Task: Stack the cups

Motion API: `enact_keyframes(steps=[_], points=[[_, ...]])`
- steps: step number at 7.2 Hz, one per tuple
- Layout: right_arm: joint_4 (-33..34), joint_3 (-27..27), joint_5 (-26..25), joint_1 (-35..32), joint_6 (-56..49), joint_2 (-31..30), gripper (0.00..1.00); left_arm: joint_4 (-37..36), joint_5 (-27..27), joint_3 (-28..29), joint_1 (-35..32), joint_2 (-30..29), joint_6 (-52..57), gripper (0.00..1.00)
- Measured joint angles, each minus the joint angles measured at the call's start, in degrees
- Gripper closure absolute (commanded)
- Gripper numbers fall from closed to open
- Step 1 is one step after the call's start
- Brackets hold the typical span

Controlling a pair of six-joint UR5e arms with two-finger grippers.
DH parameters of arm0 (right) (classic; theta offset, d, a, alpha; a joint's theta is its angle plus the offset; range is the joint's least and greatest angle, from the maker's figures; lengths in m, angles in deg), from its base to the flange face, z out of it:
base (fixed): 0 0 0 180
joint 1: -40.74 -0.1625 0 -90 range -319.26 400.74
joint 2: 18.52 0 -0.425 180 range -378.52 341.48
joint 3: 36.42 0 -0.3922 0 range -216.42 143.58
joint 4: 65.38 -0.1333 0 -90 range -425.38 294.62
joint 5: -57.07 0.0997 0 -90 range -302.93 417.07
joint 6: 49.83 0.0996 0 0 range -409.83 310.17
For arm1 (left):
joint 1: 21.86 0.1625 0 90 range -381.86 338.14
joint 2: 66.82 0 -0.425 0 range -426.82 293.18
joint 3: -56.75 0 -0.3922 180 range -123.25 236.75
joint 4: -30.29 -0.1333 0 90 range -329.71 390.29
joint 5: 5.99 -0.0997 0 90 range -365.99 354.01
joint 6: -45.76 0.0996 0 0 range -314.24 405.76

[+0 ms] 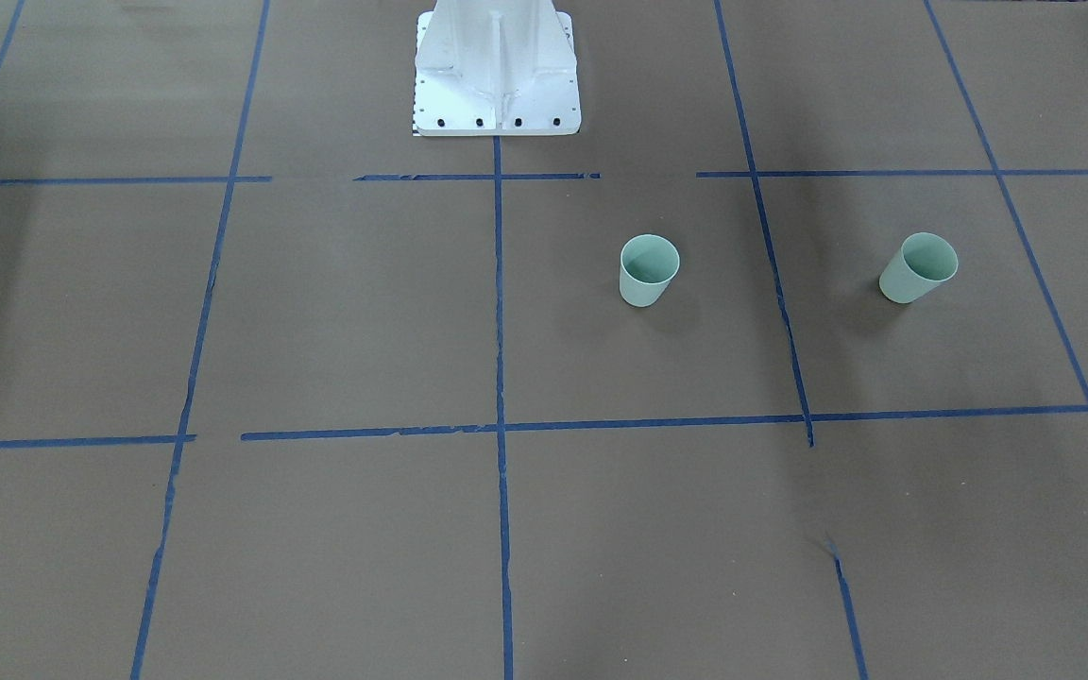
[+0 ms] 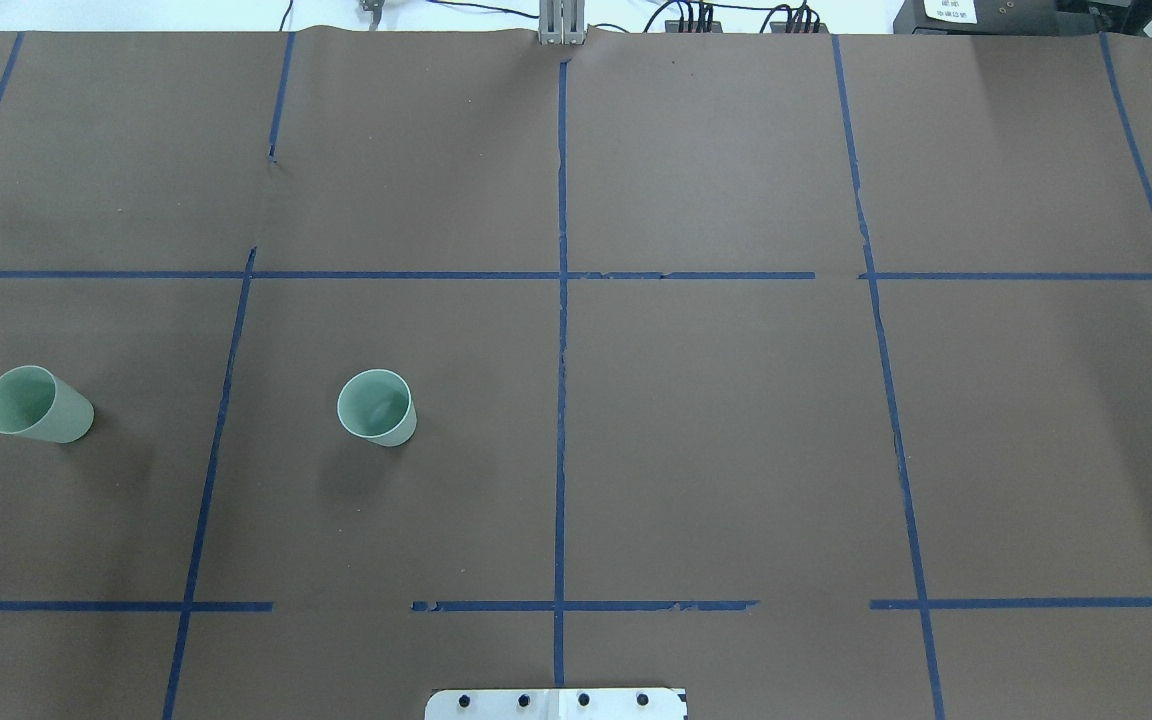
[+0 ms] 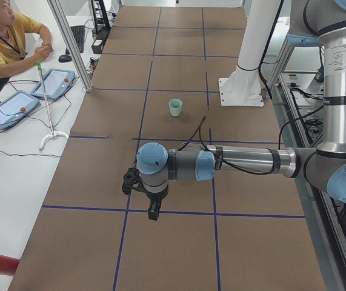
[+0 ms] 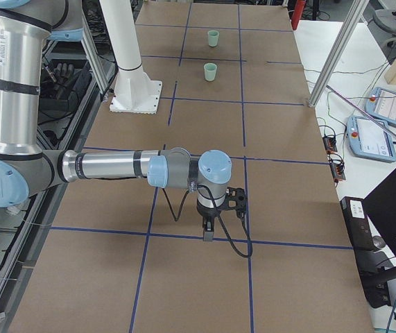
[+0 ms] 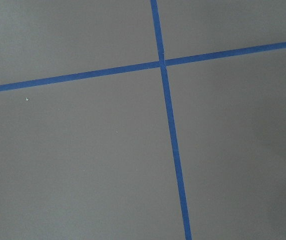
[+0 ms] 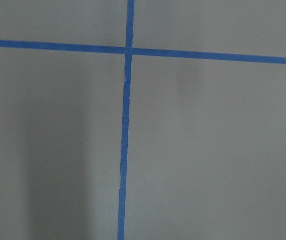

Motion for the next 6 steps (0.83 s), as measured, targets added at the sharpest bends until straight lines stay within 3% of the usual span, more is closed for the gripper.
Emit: enact_keyframes(steps=[3, 6], points=[[0.0, 0.0, 0.0, 0.0, 0.0, 0.0, 0.00, 9.5, 0.9, 0.1, 1.4, -0.6, -6.8, 0.00], [0.0, 0.0, 0.0, 0.1, 0.0, 0.0, 0.00, 26.7, -2.0, -0.3, 12.9, 0.6, -33.0, 0.00]])
